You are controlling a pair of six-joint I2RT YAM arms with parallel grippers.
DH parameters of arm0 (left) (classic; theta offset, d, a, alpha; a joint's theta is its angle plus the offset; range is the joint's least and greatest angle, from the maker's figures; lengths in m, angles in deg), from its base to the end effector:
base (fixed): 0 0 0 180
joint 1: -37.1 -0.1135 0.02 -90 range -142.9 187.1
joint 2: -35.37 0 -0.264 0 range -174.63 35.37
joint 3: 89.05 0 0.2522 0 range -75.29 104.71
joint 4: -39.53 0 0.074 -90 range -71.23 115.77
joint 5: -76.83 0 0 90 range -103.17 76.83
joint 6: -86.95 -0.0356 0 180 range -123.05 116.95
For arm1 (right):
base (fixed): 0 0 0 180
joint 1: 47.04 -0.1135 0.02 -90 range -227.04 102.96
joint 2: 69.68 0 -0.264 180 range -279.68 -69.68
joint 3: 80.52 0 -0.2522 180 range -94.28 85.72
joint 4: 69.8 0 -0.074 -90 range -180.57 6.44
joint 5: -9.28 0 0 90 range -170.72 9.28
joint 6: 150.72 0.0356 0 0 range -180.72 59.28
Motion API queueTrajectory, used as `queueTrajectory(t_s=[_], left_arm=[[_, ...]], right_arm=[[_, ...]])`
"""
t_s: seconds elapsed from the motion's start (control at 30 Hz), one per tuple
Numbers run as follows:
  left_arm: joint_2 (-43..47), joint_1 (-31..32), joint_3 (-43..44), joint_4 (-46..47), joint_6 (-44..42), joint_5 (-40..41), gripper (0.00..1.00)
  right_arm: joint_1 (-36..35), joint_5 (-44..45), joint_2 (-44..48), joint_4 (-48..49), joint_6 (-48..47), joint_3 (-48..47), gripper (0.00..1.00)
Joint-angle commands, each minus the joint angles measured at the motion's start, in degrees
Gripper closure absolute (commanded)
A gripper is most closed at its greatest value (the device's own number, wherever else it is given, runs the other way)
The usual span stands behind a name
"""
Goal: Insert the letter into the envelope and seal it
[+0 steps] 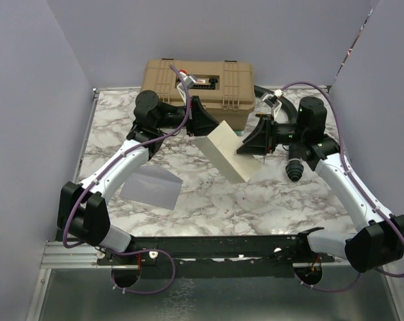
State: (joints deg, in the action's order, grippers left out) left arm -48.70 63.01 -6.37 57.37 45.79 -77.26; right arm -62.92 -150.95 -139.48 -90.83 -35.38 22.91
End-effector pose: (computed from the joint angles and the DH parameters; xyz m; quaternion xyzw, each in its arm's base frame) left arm 0.2835 -0.1733 0.3953 0.3156 0.5818 -0.6646 0.3467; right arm 0.2435 0.1041 0.3698 -0.2987 0.6727 0.6018 0.3102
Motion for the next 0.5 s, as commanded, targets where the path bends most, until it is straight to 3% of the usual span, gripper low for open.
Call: queueTrajectory(t_s=[0.0, 0.07, 0.2, 0.33, 0.4, 0.47], left_arm=[[1.4, 0.0, 0.1, 1.3, -0.1, -1.5, 1.00], [1.4, -0.5, 0.2, 1.3, -0.1, -1.7, 1.00], [1.9, -4.4, -1.5, 0.7, -0.6, -4.0, 0.99], [4.7, -9.4, -5.6, -3.6, -6.0, -3.7, 0.67], [6.1, -11.4, -5.6, -12.7, -14.6, -0.7, 0.51], [6.4, -12.7, -2.9, -28.6, -27.0, 7.3, 0.33]], right_arm=[[-0.8, -0.8, -0.9, 3.4, 0.0, -0.2, 0.78], [-0.8, -0.3, -0.7, 4.0, 0.3, 0.2, 0.96], [-0.8, 1.3, 0.1, 4.0, 0.6, 1.6, 0.99], [-0.7, 4.4, 1.1, 2.3, -0.2, 2.4, 0.99], [-0.7, 7.5, 1.3, 0.7, -0.8, 2.4, 1.00], [-0.7, 12.3, 1.2, -2.7, -1.7, 1.1, 0.99]])
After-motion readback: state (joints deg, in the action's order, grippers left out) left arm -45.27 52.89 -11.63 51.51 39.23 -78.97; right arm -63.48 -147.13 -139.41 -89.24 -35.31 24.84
